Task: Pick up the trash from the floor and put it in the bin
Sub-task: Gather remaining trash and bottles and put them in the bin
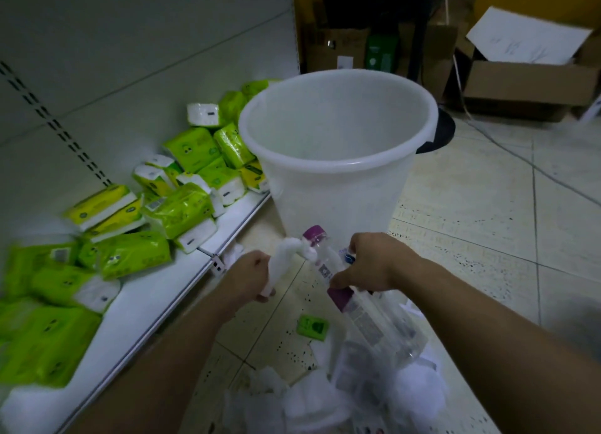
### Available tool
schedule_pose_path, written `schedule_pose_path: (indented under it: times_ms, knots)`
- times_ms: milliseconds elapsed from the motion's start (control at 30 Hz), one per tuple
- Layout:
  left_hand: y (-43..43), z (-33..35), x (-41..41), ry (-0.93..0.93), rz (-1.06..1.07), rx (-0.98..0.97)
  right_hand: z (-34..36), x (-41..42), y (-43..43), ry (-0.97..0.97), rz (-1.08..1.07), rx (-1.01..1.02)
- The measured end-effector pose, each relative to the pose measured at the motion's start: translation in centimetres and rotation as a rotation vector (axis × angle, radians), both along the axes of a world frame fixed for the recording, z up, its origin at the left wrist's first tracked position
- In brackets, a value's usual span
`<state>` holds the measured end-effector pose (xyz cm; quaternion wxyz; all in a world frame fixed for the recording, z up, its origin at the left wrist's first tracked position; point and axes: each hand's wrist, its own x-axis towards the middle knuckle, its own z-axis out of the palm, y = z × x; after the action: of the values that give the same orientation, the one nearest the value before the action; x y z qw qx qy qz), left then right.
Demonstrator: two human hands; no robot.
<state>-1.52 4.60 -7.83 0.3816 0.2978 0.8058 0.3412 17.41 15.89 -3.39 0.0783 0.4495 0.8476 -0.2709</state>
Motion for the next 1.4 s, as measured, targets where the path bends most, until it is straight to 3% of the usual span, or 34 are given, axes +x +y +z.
schedule_pose_path:
  times_ms: [100, 233, 400, 500, 633, 800, 967, 1033, 1233, 1333, 1400]
  knots:
    - [-0.7, -1.0, 0.6, -0.197, 0.158, -0.039, 0.0, 0.1, 0.3, -0.020, 0.018, 0.002]
    - [-1.0, -1.3, -0.5, 0.001, 0.001, 0.021, 0.6, 0.3, 0.6, 0.047, -0.001, -0.001]
    - [0.6, 4.9, -1.2, 0.027, -0.084, 0.353, 4.3, 0.3, 0.3, 0.228, 0.084, -0.127]
    - [1.7, 10.6, -2.0, -0.009, -0.065, 0.590, 8.6, 0.5, 0.0, 0.446, 0.074, -0.117]
    - [4.9, 17.3, -2.8, 0.049, -0.009, 0.887, 14.0, 0.8, 0.6, 0.876, -0.017, -0.038]
    - [10.9, 19.7, -3.2, 0.331, 0.137, 0.798, 15.6, 0.0, 4.2, 1.277, -0.404, 0.183]
    - [13.6, 17.5, -3.1, 0.749, -0.121, 0.369, 12.8, -0.4, 6.8, 1.043, -0.546, 0.192]
    - [13.3, 16.6, -3.4, 0.826, -0.156, 0.303, 12.3, -0.3, 7.3, 0.942, -0.608, 0.254]
    - [10.9, 13.2, -4.1, 0.813, -0.113, 0.441, 9.7, -1.5, 6.8, 0.893, -0.598, 0.519]
    - [10.2, 12.5, -4.0, 0.800, -0.111, 0.568, 7.0, -0.7, 7.0, 0.964, -0.763, 0.507]
    - [9.5, 11.6, -3.8, 0.808, -0.098, 0.614, 4.3, 1.0, 7.2, 0.885, -0.863, 0.458]
